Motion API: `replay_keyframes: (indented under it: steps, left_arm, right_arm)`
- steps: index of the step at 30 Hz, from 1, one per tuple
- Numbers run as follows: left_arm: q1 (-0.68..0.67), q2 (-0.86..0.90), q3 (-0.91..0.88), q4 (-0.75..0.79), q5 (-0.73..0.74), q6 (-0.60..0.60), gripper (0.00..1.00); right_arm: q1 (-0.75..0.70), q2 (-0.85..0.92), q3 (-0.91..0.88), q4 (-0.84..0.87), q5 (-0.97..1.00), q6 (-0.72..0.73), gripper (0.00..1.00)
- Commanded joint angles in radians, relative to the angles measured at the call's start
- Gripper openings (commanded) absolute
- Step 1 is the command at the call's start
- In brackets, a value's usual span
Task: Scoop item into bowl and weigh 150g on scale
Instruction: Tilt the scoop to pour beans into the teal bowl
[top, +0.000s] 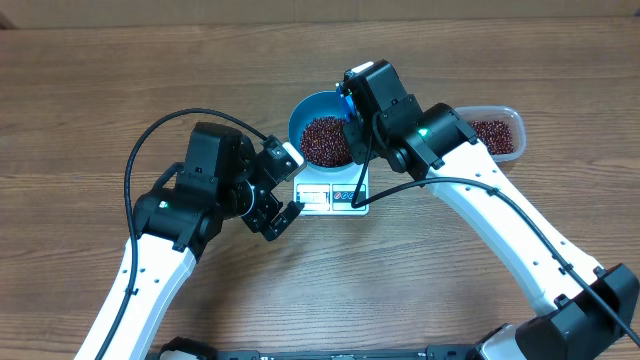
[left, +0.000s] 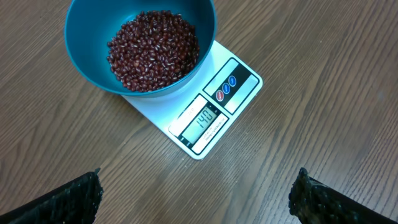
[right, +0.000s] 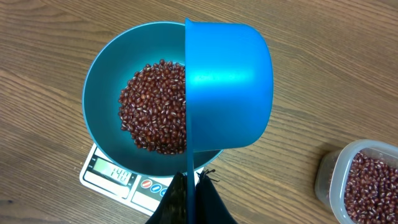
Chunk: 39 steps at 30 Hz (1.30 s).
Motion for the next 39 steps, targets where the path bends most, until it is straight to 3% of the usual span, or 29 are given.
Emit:
replay_keyframes:
  steps: [1, 39]
  left_arm:
    - [-0.006, -0.002, -0.009, 0.000, -0.004, -0.018, 1.00]
    - [-0.006, -0.002, -0.009, 0.000, -0.004, -0.018, 1.00]
  right_arm:
    - [-0.001, -0.029, 0.027, 0.002, 0.003, 0.000, 0.04]
    - [0.051, -0.029, 0.027, -0.024, 0.100, -0.027, 0.04]
